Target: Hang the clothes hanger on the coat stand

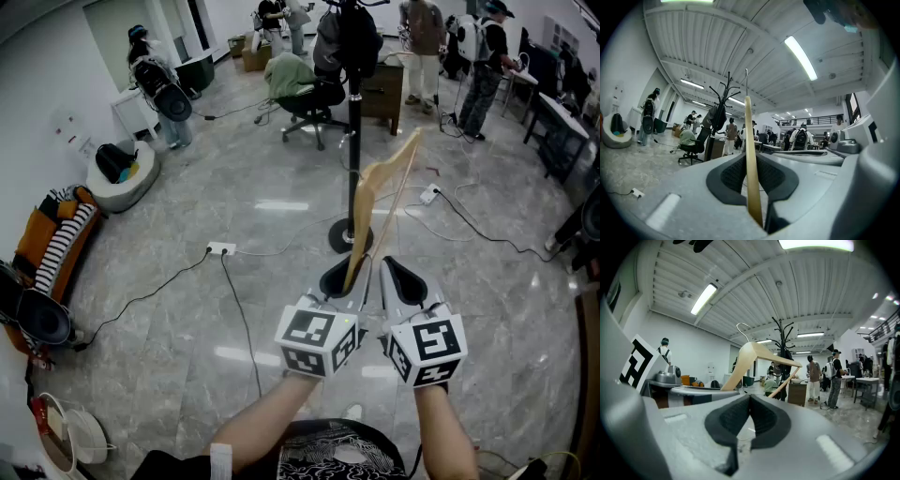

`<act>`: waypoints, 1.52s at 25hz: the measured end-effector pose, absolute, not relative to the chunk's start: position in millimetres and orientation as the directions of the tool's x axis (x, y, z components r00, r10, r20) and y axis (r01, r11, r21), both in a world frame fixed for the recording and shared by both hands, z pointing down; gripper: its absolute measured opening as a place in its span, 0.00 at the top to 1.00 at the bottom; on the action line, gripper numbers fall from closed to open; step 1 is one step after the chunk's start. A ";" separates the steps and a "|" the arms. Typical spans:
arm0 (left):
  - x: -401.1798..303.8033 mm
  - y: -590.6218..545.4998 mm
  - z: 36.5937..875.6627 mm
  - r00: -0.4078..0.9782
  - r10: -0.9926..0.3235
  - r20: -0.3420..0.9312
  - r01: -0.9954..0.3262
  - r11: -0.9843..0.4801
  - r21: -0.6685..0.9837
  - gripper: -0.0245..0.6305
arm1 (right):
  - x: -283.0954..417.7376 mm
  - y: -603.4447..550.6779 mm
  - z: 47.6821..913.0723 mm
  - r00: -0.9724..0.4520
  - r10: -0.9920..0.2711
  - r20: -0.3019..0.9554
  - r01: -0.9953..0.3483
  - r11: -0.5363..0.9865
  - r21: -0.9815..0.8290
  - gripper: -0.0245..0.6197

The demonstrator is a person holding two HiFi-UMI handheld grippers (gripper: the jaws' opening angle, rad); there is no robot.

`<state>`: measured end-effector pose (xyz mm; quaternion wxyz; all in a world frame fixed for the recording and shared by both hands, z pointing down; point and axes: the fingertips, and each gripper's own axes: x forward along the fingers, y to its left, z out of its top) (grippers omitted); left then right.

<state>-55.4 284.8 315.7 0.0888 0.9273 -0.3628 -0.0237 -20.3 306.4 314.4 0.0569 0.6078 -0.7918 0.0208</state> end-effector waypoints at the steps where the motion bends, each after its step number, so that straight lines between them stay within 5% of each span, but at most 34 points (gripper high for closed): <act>1: -50.8 285.2 316.3 0.735 -0.677 0.024 -0.669 -0.720 0.184 0.88 | -16.1 306.4 314.9 -0.258 -0.959 0.118 -0.964 0.263 0.033 0.96; 24: 5.0 210.3 343.8 0.698 -0.711 0.085 -0.709 -0.672 0.214 0.88 | 47.4 232.4 330.4 -0.303 -0.944 0.131 -0.951 0.308 0.016 0.96; 38: -36.9 57.5 350.0 0.733 -0.671 0.110 -0.677 -0.706 0.207 0.88 | 1.6 78.2 329.4 -0.255 -0.954 0.159 -0.966 0.259 0.007 0.96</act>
